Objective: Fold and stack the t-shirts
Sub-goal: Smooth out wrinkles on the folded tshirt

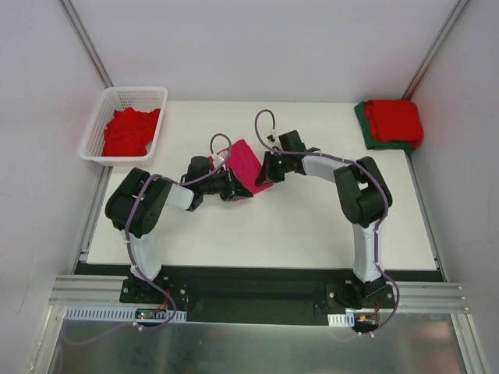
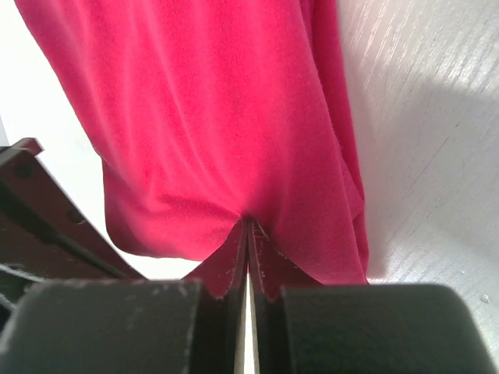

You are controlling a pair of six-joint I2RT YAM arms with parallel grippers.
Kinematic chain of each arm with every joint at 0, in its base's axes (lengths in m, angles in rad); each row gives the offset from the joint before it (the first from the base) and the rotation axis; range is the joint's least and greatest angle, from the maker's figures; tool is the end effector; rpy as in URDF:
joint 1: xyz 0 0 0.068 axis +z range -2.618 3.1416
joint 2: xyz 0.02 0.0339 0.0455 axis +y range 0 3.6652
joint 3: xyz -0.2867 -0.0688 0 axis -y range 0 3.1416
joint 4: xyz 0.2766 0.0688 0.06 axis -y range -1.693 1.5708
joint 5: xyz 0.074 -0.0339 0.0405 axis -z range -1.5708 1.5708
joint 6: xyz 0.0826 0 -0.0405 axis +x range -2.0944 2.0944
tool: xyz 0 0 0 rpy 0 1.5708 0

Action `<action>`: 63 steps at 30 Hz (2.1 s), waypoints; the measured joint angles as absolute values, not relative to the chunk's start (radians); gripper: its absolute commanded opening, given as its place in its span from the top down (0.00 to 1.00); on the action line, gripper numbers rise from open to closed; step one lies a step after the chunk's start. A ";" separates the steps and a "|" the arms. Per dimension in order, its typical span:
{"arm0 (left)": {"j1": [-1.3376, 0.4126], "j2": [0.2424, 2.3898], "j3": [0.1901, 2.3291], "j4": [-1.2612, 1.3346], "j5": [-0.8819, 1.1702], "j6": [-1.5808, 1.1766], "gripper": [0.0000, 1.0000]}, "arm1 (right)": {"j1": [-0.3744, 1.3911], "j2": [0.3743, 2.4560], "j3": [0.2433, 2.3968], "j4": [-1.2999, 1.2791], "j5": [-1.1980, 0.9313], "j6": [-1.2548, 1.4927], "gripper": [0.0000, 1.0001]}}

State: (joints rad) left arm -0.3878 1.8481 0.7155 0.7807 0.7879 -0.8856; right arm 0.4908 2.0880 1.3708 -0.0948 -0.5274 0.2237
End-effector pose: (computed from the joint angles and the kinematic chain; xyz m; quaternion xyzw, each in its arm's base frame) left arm 0.3429 -0.2033 0.1187 0.0264 0.7879 -0.5673 0.2379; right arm 0.4299 0.2769 0.1206 -0.2151 0.8759 0.3519 0.2503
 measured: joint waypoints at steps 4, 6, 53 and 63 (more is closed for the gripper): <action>-0.393 1.894 0.728 0.847 0.806 -0.927 1.00 | 0.491 2.088 1.371 -0.095 -0.527 0.223 0.99; -0.393 1.907 0.740 0.865 0.807 -0.933 1.00 | 0.491 2.088 1.371 -0.095 -0.527 0.223 0.99; -0.392 1.184 0.714 0.347 0.686 -0.672 1.00 | 0.492 1.928 1.378 -0.286 -0.424 0.131 0.99; -0.379 1.438 0.858 0.195 0.579 -0.523 1.00 | 0.519 1.687 1.302 -0.315 -0.382 0.112 0.99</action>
